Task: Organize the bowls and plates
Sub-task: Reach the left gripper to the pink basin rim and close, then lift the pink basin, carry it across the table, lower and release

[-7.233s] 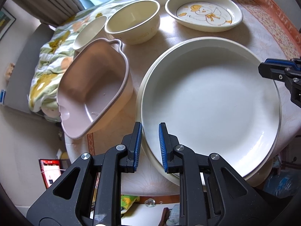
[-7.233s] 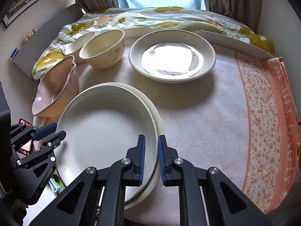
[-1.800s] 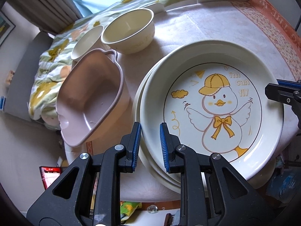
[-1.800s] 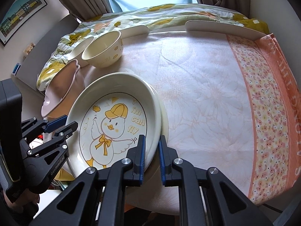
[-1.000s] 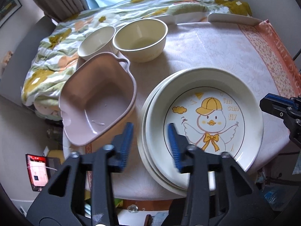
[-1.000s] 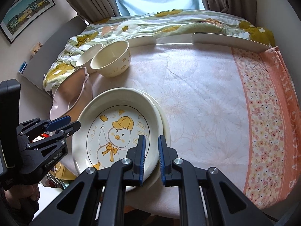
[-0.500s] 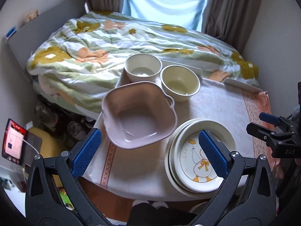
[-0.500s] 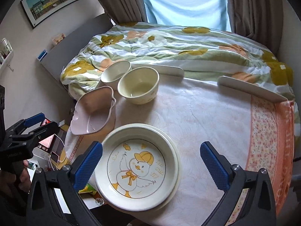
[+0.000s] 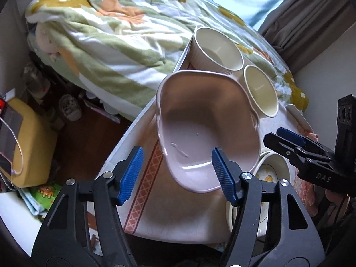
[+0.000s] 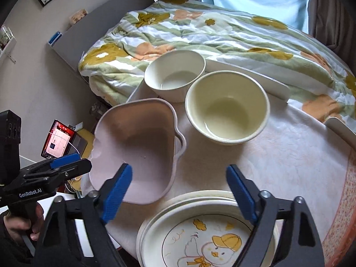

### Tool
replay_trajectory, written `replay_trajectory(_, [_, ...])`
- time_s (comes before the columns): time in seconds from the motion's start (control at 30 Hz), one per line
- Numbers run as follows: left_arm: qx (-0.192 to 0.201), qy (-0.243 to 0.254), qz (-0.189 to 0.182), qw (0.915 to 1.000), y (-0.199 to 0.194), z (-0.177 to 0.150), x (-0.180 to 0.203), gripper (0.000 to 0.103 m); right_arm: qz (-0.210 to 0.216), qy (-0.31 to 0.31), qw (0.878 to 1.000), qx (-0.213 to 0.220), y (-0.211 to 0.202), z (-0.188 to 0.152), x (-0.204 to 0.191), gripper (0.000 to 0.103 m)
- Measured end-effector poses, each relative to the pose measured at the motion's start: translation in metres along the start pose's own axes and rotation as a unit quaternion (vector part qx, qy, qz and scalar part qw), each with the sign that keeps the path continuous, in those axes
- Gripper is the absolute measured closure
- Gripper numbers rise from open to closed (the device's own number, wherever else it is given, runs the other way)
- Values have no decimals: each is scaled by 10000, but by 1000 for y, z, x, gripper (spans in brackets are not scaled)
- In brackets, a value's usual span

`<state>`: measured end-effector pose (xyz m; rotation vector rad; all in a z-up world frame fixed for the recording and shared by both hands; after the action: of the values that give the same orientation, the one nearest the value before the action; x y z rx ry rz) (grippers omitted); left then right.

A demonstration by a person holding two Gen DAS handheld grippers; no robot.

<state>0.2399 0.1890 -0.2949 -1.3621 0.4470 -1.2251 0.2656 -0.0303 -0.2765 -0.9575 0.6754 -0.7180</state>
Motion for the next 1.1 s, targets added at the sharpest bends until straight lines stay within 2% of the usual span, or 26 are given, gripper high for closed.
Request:
replay_trajectory(0.1, [-205, 114, 83, 9997, 23, 5, -2, 66, 90, 51, 9996, -248, 27, 6, 0, 50])
replay_trajectory(0.23, [-341, 310, 209, 9987, 40, 11, 0, 68, 189, 52, 9991, -371, 46, 10, -1, 68])
replay_trajectory(0.33, [-333, 475, 207, 9981, 44, 14, 4, 70, 203, 33, 9989, -417, 51, 10, -2, 73])
replay_trajectory(0.43, [-363, 594, 259, 9972, 48, 17, 6, 84, 229, 72, 9986, -461, 55, 9, -2, 85])
replay_trajectory(0.53, [-354, 691, 346, 9964, 49, 18, 8, 88, 184, 79, 9988, -454, 56, 8, -2, 88])
replay_trajectory(0.8, [-138, 958, 429, 9944, 30, 22, 16, 89, 171, 195, 9994, -235, 45, 8, -6, 90])
replay_trajectory(0.93, [54, 1096, 344, 9934, 8, 27, 24, 89, 166, 291, 9994, 9, 25, 9, -12, 90])
replay_trajectory(1.1, [308, 1499, 239, 9879, -21, 26, 54, 89, 74, 508, 9979, 397, -10, -1, -11, 90])
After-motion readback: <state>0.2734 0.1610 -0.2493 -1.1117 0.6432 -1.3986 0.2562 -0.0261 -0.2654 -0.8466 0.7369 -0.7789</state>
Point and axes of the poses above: each gripper's, at about its wrist camera, not at the fingertips, and y roughly the way its jaws point, x to its right, z to its top, the point moved 1 cm from there along y, roughly the way its jaws point, and after that the axes turned 8 degrees about -y, right-handed, at the moved point
